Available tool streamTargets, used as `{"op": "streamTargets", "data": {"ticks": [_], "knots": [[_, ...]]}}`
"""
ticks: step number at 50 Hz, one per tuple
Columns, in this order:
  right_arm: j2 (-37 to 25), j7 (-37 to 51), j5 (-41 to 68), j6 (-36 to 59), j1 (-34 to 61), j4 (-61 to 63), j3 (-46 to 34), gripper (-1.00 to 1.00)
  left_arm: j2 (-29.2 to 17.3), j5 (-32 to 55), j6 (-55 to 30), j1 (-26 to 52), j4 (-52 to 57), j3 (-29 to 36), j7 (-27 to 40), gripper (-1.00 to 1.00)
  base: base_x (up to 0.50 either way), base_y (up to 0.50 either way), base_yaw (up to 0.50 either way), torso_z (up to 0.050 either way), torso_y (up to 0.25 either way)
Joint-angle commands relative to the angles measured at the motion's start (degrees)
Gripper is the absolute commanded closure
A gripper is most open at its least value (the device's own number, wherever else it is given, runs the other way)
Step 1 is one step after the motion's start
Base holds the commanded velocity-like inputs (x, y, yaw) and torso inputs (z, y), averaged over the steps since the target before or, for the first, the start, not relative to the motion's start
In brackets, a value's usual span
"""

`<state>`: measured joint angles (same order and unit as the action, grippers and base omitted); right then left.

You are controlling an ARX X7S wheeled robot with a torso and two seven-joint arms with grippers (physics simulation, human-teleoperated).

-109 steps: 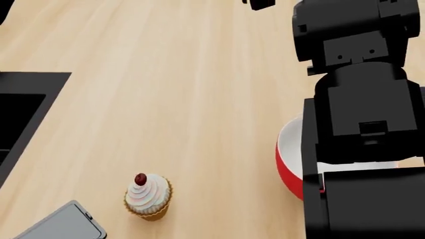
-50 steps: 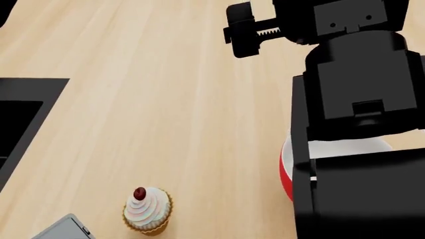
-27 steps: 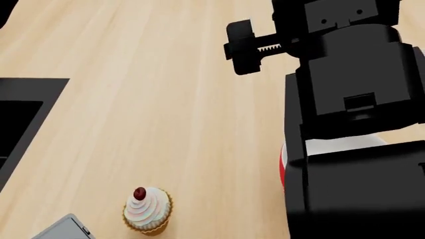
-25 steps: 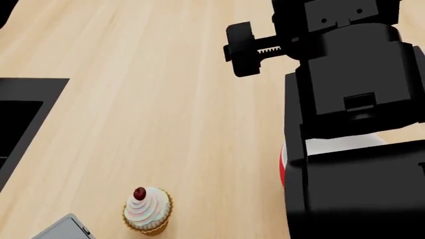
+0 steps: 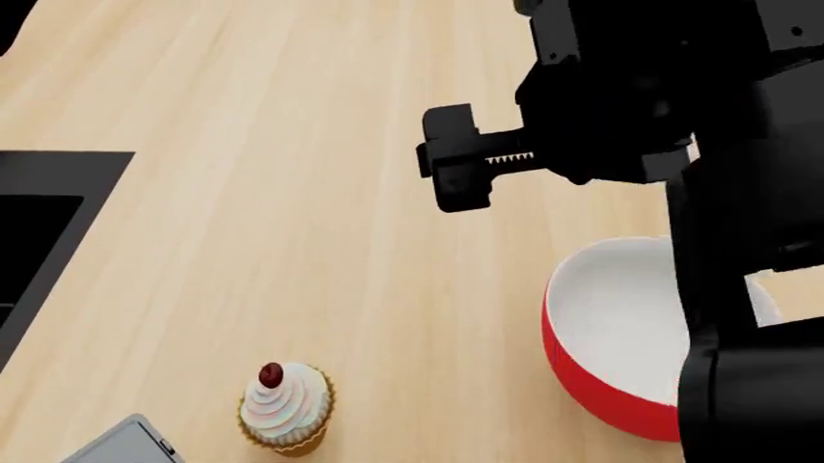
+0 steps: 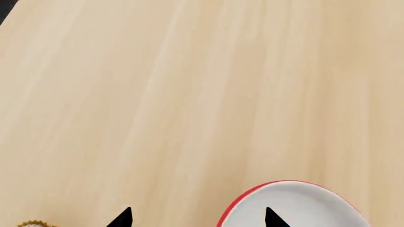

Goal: Move the fresh-baked cupcake off the tray onto the counter, and place the bowl used for mixing into the sink.

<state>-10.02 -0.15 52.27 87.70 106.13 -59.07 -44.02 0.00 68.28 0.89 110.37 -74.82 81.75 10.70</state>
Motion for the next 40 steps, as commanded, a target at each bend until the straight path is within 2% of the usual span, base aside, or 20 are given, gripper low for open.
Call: {"op": "streamTargets", "data": {"ticks": [1,11,23,34,40], "knots": [[-9.5,34.6,56.3,1.8,-1.0,7.4,-20.3,-1.00,0.0,-1.5,1.6,-0.2,0.1,-0.8,-0.1,-1.00,0.00,0.00,0.00,0.000,0.000],[-13.0,44.9,69.0,-0.3,-7.1,10.4,-22.4,-1.00,0.0,-1.2,1.6,-0.1,0.2,-0.1,0.0,-1.00,0.00,0.00,0.00,0.000,0.000],[-14.4,49.7,70.7,-3.2,-7.2,10.8,-24.6,-1.00,0.0,-1.0,1.7,-0.1,0.4,0.4,0.0,-1.00,0.00,0.00,0.00,0.000,0.000],[-11.9,42.0,64.7,-3.0,-6.5,8.6,-26.0,-1.00,0.0,-0.7,1.9,0.0,0.3,0.6,-0.3,-1.00,0.00,0.00,0.00,0.000,0.000],[-12.0,42.5,64.9,-3.3,-7.2,8.7,-26.8,-1.00,0.0,-0.7,2.1,0.0,0.2,0.5,-0.3,-1.00,0.00,0.00,0.00,0.000,0.000]]}}
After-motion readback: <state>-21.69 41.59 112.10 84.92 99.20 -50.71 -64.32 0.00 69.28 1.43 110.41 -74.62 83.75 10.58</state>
